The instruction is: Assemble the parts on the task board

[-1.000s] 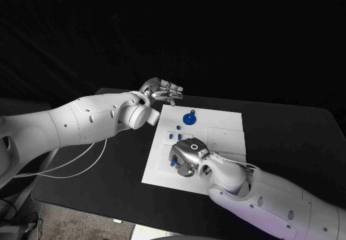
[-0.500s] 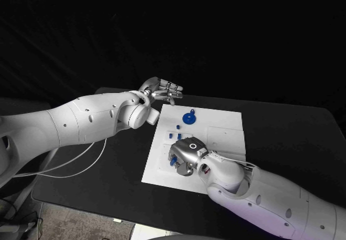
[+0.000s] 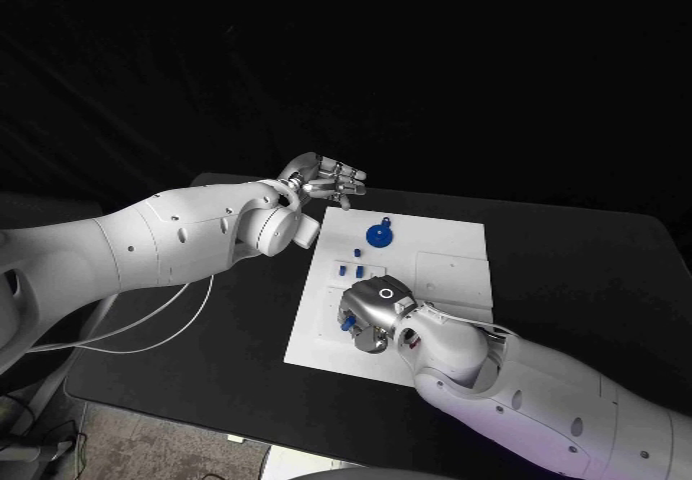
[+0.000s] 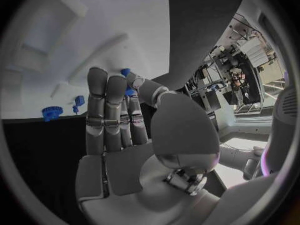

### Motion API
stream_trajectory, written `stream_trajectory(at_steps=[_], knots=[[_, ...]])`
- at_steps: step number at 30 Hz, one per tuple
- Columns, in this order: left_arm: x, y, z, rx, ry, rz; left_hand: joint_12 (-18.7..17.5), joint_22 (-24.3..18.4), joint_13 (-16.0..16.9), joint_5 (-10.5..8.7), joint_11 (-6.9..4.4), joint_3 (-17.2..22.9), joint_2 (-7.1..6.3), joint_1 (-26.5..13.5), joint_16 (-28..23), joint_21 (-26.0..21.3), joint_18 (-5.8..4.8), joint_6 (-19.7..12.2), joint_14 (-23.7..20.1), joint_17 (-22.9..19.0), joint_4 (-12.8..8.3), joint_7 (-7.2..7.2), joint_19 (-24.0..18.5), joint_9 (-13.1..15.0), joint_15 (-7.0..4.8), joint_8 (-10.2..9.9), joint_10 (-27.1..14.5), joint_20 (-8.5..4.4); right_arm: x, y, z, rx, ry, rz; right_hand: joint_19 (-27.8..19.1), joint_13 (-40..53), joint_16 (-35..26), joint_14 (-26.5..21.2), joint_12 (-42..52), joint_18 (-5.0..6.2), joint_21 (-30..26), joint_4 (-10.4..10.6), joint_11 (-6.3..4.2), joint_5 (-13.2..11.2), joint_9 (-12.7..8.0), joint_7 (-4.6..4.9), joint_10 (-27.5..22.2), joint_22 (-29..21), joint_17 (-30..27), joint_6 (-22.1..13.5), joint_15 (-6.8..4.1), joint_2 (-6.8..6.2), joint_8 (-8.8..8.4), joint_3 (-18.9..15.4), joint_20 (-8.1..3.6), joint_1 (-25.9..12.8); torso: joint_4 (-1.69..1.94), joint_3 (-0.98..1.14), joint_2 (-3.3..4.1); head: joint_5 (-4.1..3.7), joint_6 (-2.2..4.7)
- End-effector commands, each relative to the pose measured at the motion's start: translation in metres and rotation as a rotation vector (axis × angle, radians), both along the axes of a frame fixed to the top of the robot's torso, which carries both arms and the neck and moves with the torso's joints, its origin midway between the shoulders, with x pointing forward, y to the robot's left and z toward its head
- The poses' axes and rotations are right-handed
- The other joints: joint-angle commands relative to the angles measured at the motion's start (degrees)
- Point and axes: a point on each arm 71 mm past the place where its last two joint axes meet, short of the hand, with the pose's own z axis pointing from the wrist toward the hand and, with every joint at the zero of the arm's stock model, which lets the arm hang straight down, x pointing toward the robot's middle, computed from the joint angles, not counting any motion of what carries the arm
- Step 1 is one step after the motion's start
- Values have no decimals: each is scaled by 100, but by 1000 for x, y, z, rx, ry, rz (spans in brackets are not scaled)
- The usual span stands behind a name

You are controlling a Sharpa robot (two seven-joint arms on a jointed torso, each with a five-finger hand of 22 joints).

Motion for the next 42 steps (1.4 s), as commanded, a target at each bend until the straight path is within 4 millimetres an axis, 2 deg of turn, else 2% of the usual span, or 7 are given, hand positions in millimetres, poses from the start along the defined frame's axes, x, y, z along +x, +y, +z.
stream_trajectory(at_steps=[1, 10, 13, 16, 32, 38, 42], knots=[[0, -2, 1, -10, -4, -12, -22, 120, -1, -2, -2, -35, 42, -27, -20, -37, 119, 49, 14, 8, -4, 3, 37, 5, 26, -26, -55, -10, 0, 0, -5, -50, -5, -3, 176, 11, 15, 11, 16, 95, -51, -45, -301, 11, 6, -11, 435, 24, -11, 34, -38, 62, 34, 2, -32, -3, -7, 3, -2, 1, -5], [0, -3, 1, -10, -3, -14, -22, 120, -1, -2, -2, -35, 42, -27, -20, -37, 119, 49, 14, 8, -4, 3, 37, 5, 26, -26, -55, -10, -3, 8, -6, -50, -14, 4, 171, 6, 14, 12, 11, 91, -74, -51, -278, 15, -6, 14, 359, 58, -17, -31, -10, 25, 23, 51, -13, -50, 1, 7, 3, -17, -3], [0, -3, 1, -10, -3, -13, -22, 120, -1, -2, -2, -35, 42, -27, -20, -37, 119, 49, 14, 8, -4, 3, 37, 5, 26, -26, -55, -10, -4, 9, -8, -46, -1, 9, 169, 4, 27, 17, 10, 120, -93, -13, -233, 64, -16, 62, 180, 58, -33, -185, 50, -28, 24, -31, 46, -122, 1, 4, 0, -15, -8], [0, -2, 1, -9, -3, -12, -22, 120, -1, -2, -2, -35, 42, -27, -20, -37, 119, 49, 14, 8, -4, 3, 37, 5, 26, -26, -55, -10, -4, 9, -10, -35, 10, 12, 180, -15, 38, 6, 7, 162, -155, 121, -113, 247, -34, 136, -300, 10, -64, -549, 113, -176, 19, -363, 119, -335, -4, 3, -2, -10, -13], [0, -2, 1, -9, -1, -13, -22, 120, -1, -2, -2, -35, 42, -27, -20, -37, 119, 49, 14, 8, -4, 3, 37, 5, 26, -26, -55, -10, -3, 5, -9, 21, 15, 3, 220, -22, 123, -5, 5, 289, -233, 260, 55, 355, -37, 111, -956, -200, -228, -802, 251, -385, 21, -748, 268, -381, -5, 10, -1, -14, -21], [0, -1, 1, -9, -1, -12, -22, 120, -1, -2, -2, -35, 42, -27, -20, -37, 119, 49, 14, 8, -4, 3, 37, 5, 26, -26, -55, -10, -4, 2, -3, 97, -2, -2, 230, -20, 136, -16, 4, 359, -268, 377, 136, 344, -42, 90, -1347, -378, -312, -997, 292, -380, 26, -1501, 323, -197, -6, 9, -2, -12, -23], [0, -1, 1, -9, -1, -11, -22, 120, -1, -2, -2, -35, 42, -27, -20, -37, 119, 49, 14, 8, -4, 3, 37, 5, 26, -26, -55, -10, -5, 1, 2, 168, -19, -4, 230, -24, 148, -35, 12, 468, -250, 697, 245, 300, -43, 9, -1734, -580, -370, -1254, 345, -509, 25, -1921, 381, 101, -5, 13, -1, -20, -10]])
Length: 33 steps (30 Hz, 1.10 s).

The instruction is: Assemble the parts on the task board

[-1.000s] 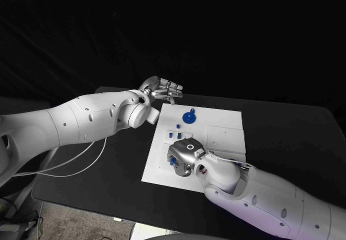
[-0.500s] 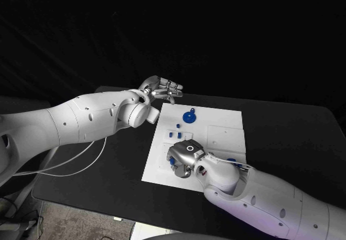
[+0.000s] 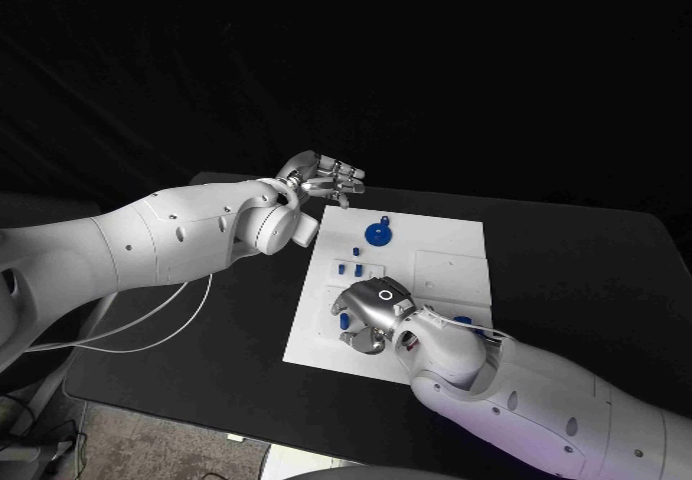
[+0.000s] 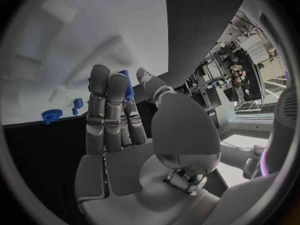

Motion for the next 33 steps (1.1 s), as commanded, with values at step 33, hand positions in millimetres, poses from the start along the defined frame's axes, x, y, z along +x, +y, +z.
stream_trajectory(at_steps=[33], knots=[[-9, 17, -6, -7, 10, 3, -22, 120, -1, -9, -1, -50, 31, -43, -21, -54, 115, 40, 14, 8, 3, 5, 42, 4, 28, -27, -55, -7, 42, -169, 62, 168, 459, -444, 202, 3813, 583, -42, 2293, -519, 1115, 754, -837, 48, 157, -131, 1954, 351, 649, 683, -475, 468, 29, -571, -509, -577, -170, 41, -114, -481, 221]])
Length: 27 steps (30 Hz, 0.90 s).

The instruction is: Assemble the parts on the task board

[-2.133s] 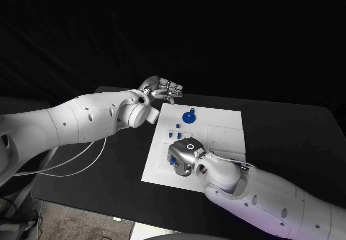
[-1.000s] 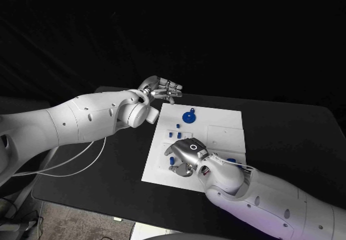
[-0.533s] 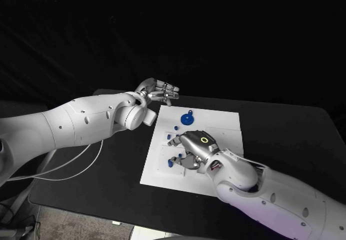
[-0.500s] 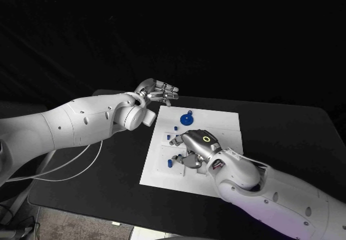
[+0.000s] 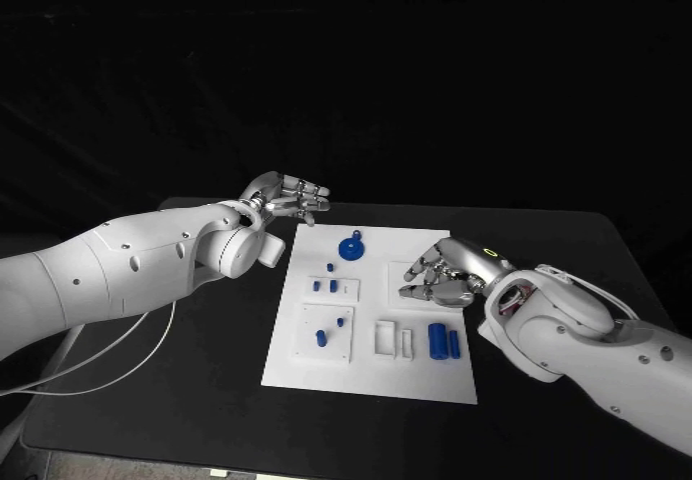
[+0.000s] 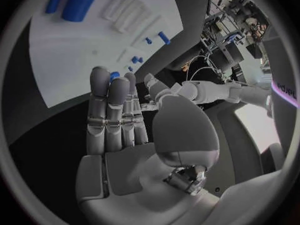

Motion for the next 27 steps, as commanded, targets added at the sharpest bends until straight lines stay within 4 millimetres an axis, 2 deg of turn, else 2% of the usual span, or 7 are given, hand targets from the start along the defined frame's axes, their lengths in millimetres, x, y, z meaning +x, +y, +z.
stream_trajectory(at_steps=[1, 8, 13, 14, 19, 23, 27], knots=[[-3, -2, -2, -13, -1, -21, -22, 116, -1, -10, -2, -52, 30, -46, -21, -14, 115, 39, 13, 9, 4, 5, 42, 4, 29, -27, -12, -6, -1, -18, -17, -65, 309, -72, 209, 1225, 251, -111, 950, -60, 313, 136, -10, -91, 63, -22, -390, 259, 360, -46, -6, 53, -20, 74, -32, -27, -57, 12, -56, -77, -5], [-8, -2, -6, -21, 3, -36, -22, 91, -1, -42, -3, -76, 13, -94, -20, -97, 104, 26, 8, 8, 35, 1, 66, 5, 33, -25, -18, 1, 2, -52, -28, -167, 488, -201, 202, 3200, 975, -119, 2881, -57, 1047, 480, -32, -221, 461, -70, -413, 911, 1635, 53, 2, 19, -18, 354, -24, -286, -79, 15, -106, -141, -29], [-10, -1, -8, -30, 5, -44, -21, -1, 1, -139, -11, -208, -43, -268, -22, -239, 75, 6, 19, 3, 178, -17, 110, 6, 50, -25, -21, 30, 1, -64, -35, -215, 559, -245, 185, 3527, 986, -72, 3079, -56, 1230, 570, -32, -314, 735, -118, -330, 1178, 1939, 82, -5, 6, -19, 432, -21, -478, -83, 6, -112, -178, -42], [-10, -2, -8, -32, 4, -48, -17, -48, 3, 119, -9, -346, -97, -383, -24, -285, 61, 5, 28, 1, 258, -21, 125, 8, 58, -23, -12, 41, 0, -66, -37, -225, 578, -253, 188, 3547, 986, -63, 3083, -56, 1236, 607, -33, -329, 755, -121, -317, 1198, 1966, 89, -5, 13, -17, 438, -19, -520, -83, -2, -108, -192, -40], [-12, -3, -8, -38, -1, -61, -14, -430, 8, -21, -43, -1203, 3, -364, -77, -616, -4, -18, 69, -40, 550, -48, 309, 8, 67, -18, 86, 48, -2, -69, -45, -253, 641, -265, 198, 3588, 996, -46, 3052, -61, 1306, 785, -19, -406, 778, -100, -309, 1294, 2068, 56, 3, -38, -20, 434, -14, -789, -83, -8, -105, -227, -45], [-12, -5, -8, -43, -5, -70, -10, -713, 12, -80, -30, -2197, 253, -175, -109, -878, -39, -26, 96, -71, 795, -43, 489, 6, 78, -15, 96, 52, -4, -67, -50, -255, 662, -269, 200, 3624, 1006, -39, 3075, -62, 1318, 860, -15, -415, 765, -91, -295, 1327, 2111, 34, 4, -78, -23, 438, -14, -867, -83, -19, -104, -252, -48], [-13, -6, -8, -45, -7, -76, -11, -773, 14, -93, -38, -2505, 300, -172, -111, -942, -41, -31, 92, -78, 886, -41, 513, 8, 83, -13, 84, 54, -4, -63, -53, -249, 667, -269, 212, 3681, 1028, -33, 3113, -66, 1342, 991, -9, -425, 690, -73, -271, 1376, 2178, -33, 3, -164, -17, 456, -21, -935, -74, -15, -98, -264, -58]])
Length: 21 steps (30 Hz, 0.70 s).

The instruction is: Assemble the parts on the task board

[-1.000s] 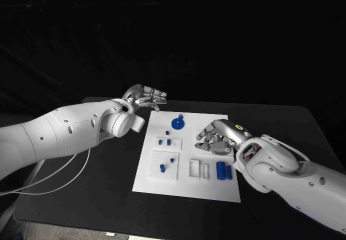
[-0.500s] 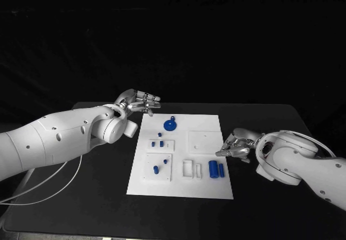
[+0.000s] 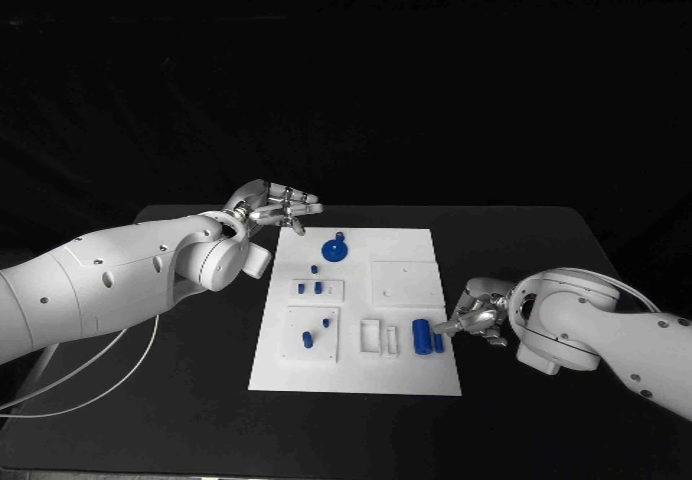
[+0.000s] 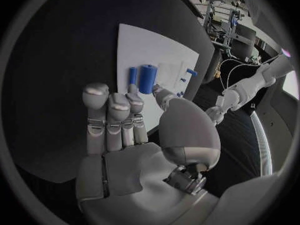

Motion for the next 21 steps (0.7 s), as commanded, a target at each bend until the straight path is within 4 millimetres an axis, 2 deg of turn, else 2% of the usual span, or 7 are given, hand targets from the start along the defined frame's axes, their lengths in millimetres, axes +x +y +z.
stream_trajectory(at_steps=[1, 3, 8, 9, 21], knots=[[-1, -3, 2, -22, -15, -28, -10, -38, 7, -25, 3, -166, 104, 17, -25, -43, -46, -15, 29, -10, 49, -23, 54, 8, 23, -13, 10, 5, -3, 3, -4, -15, 54, -12, 223, 43, 47, 39, 53, -68, 23, 92, 8, -33, -60, -8, 49, 34, 46, -58, -10, -49, -18, 13, -14, -42, 10, -2, 8, -15, -15], [-1, -4, 2, -22, -15, -29, -13, -44, 6, -28, 5, -193, 105, 12, -22, -40, -46, -16, 33, -10, 60, -20, 61, 8, 25, -13, 11, 4, -3, 6, -5, -10, 53, -11, 230, 82, 44, 43, 50, -68, 19, 170, 8, -34, -124, -6, 60, 71, 90, -56, -12, -76, -17, -1, -18, -18, 12, -3, 9, -22, -20], [-1, -4, 2, -23, -14, -32, -12, -52, 7, -29, 5, -215, 109, 9, -21, -40, -46, -16, 33, -11, 72, -20, 61, 9, 25, -12, 9, 5, -3, 12, -7, -5, 55, -8, 239, 133, 53, 53, 94, -68, 30, 206, 13, -33, -167, 3, 80, 103, 127, -87, -10, -96, -17, -18, -18, -22, 12, -7, 11, -17, -29], [-2, -4, 1, -23, -14, -32, -12, -52, 7, -29, 5, -215, 109, 9, -21, -40, -46, -16, 33, -11, 72, -20, 61, 9, 25, -12, 9, 5, -3, 12, -8, -5, 56, -7, 250, 204, 22, 67, 69, -65, -1, 243, 15, -33, -266, 8, 95, 183, 193, -80, -9, -103, -17, -28, -15, 11, 10, -6, 11, -13, -33], [-2, -5, 1, -26, -10, -38, -13, -60, 6, -24, 7, -230, 122, 23, -19, -38, -44, -21, 32, -12, 74, -18, 65, 8, 26, -13, -2, 5, -6, 24, -21, -13, 69, 8, 287, 364, 20, 94, 155, -71, -64, 192, 35, -33, -335, 38, 109, 352, 316, -169, 7, -120, -15, -7, 0, 27, 8, -3, 18, 5, -63]])
